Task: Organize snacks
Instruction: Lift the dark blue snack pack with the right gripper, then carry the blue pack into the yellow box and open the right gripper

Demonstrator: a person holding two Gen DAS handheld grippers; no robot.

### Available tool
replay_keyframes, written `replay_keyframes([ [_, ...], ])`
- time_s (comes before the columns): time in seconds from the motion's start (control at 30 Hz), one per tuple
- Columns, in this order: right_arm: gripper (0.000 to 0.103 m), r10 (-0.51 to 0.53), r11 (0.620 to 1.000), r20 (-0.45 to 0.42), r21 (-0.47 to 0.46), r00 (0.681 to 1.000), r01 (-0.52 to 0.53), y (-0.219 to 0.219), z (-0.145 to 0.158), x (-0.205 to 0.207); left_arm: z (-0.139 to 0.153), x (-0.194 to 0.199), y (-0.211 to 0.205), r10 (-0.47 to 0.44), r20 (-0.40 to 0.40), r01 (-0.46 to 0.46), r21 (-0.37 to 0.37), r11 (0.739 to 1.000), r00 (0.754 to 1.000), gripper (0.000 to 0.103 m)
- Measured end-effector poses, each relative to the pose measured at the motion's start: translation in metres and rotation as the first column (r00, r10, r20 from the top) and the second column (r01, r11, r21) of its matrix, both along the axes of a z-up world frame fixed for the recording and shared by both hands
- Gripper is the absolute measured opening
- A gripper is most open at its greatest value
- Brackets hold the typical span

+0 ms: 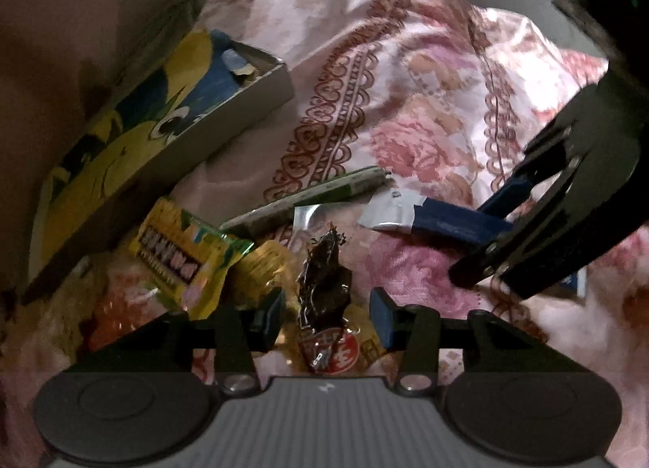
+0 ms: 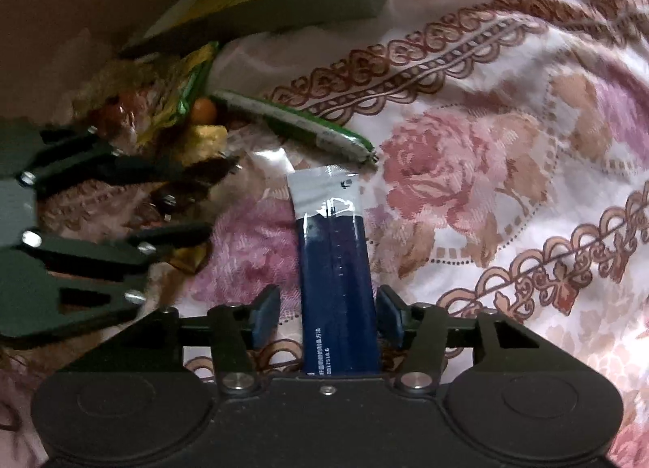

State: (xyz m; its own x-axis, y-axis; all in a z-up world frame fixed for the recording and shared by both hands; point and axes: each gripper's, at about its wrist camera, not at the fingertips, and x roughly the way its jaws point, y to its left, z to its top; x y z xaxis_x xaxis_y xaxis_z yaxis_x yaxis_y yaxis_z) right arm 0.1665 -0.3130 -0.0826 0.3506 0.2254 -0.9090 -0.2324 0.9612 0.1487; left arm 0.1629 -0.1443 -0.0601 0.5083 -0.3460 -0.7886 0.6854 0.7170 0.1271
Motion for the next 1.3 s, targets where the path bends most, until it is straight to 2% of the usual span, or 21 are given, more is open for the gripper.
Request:
replay_keyframes([
  [0.07, 0.051, -0.004, 0.999, 0.013, -0.035, 1.0, 0.004, 0.006, -0.002, 0.0, 0.002, -0.003, 0.004, 0.016, 0.003, -0.016, -0.021, 1.0, 1.0, 0.049],
  [0.13, 0.038, -0.02, 0.998, 0.029, -0.066, 0.999, 0.022, 0.011, -0.001, 0.001, 0.003, -0.005, 0.007, 0.026, 0.005, -0.026, -0.032, 0.999, 1.0, 0.049],
  [0.2, 0.036, -0.046, 0.997, 0.032, -0.065, 0.998, 0.048, 0.01, 0.001, 0.002, 0.005, -0.007, 0.01, 0.038, 0.005, -0.038, -0.041, 0.998, 0.999, 0.049],
  [0.4, 0.032, -0.078, 0.994, 0.06, -0.07, 0.995, 0.083, 0.014, 0.012, -0.002, 0.024, -0.017, 0.022, 0.077, 0.036, -0.074, -0.09, 0.993, 0.996, 0.049],
  [0.73, 0.031, -0.112, 0.994, 0.191, 0.006, 0.975, 0.113, 0.026, 0.047, -0.016, 0.067, -0.014, 0.044, 0.174, 0.09, -0.157, -0.171, 0.973, 0.981, 0.049],
  [1.0, 0.031, -0.126, 0.992, 0.299, 0.053, 0.946, 0.115, 0.034, 0.078, -0.004, 0.09, 0.032, 0.069, 0.257, 0.078, -0.228, -0.268, 0.936, 0.963, 0.049],
  [1.13, 0.031, -0.123, 0.992, 0.345, 0.065, 0.931, 0.107, 0.043, 0.105, 0.029, 0.096, 0.069, 0.085, 0.302, 0.079, -0.266, -0.303, 0.915, 0.95, 0.049],
  [1.3, 0.031, -0.108, 0.994, 0.402, 0.068, 0.909, 0.087, 0.064, 0.132, 0.092, 0.098, 0.128, 0.104, 0.371, 0.082, -0.324, -0.341, 0.883, 0.925, 0.049],
])
